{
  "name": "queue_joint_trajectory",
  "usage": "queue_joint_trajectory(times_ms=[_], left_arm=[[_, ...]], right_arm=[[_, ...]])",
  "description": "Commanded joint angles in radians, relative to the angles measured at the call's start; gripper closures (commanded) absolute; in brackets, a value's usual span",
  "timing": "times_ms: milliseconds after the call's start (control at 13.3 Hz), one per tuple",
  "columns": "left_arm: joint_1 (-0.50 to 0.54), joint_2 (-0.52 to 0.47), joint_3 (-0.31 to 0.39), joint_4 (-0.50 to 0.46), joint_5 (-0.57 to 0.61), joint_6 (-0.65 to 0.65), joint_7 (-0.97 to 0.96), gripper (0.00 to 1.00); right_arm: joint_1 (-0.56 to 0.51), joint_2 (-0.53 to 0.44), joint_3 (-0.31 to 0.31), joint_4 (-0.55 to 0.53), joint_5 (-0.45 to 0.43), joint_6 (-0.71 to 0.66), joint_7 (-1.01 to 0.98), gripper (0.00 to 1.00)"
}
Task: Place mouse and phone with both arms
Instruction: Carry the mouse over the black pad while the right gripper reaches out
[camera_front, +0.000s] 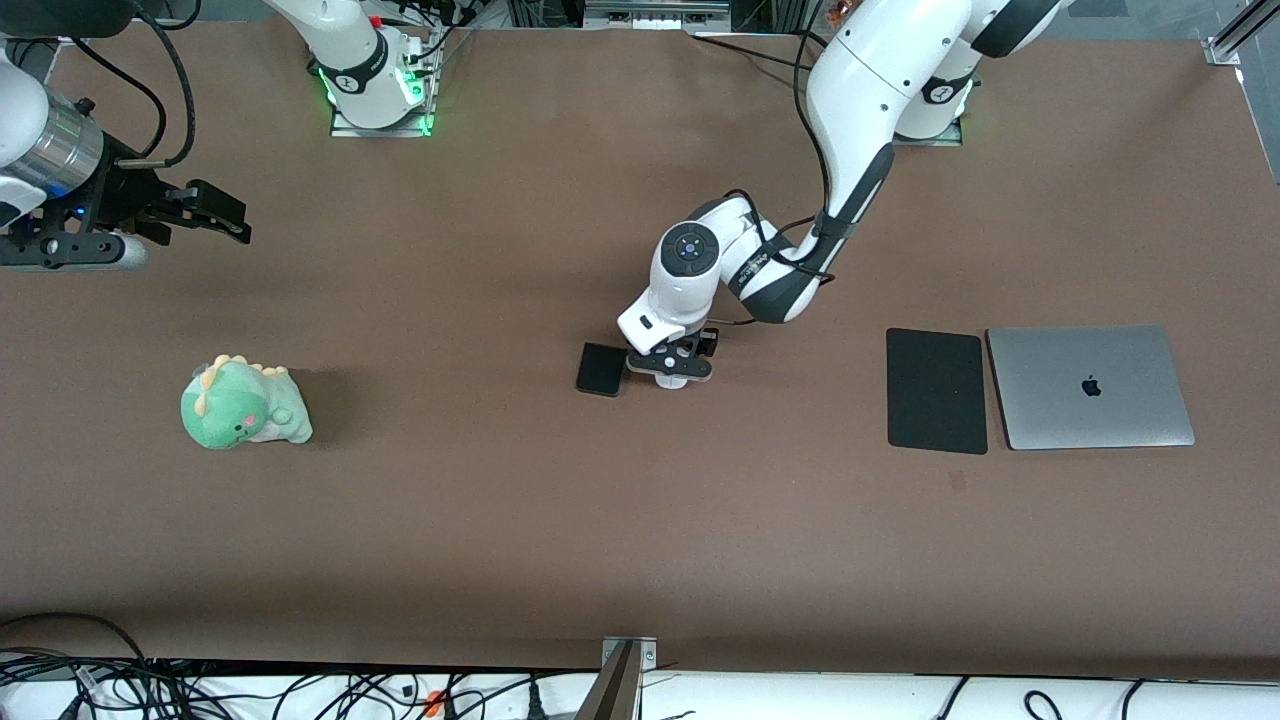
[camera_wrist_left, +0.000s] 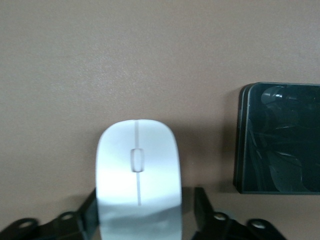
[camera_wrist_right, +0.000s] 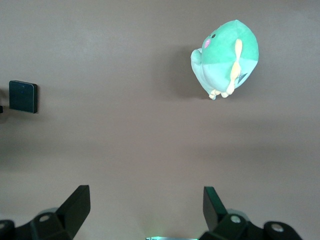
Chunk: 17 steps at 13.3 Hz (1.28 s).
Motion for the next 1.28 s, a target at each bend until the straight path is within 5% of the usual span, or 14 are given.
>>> queue_joint_trajectory(times_ms=[0, 226, 677, 1204], left_arm=[[0.0, -0.029, 0.015, -0.006, 0.027, -0.034, -0.022, 0.75], [0.039, -0.117, 0.02, 0.024, 0.027, -0.223, 0.02, 0.74], [0.305, -0.289, 0.007, 0.052, 0.007, -0.574, 0.216, 0.73], [0.683, -0.305, 0.003, -0.047, -0.024, -0.506, 0.665, 0.73]], right_arm=[[-0.015, 0.009, 0.014, 0.0, 0.019, -0.007, 0.005, 0.0], [-0.015, 0.019, 0.014, -0.003, 0.019, -0.008, 0.003, 0.0], [0.049, 0.052, 0.023, -0.124, 0.022, 0.142, 0.139, 0.0], [0.293, 0.277, 0.031, -0.166, 0.104, 0.514, 0.514, 0.0]])
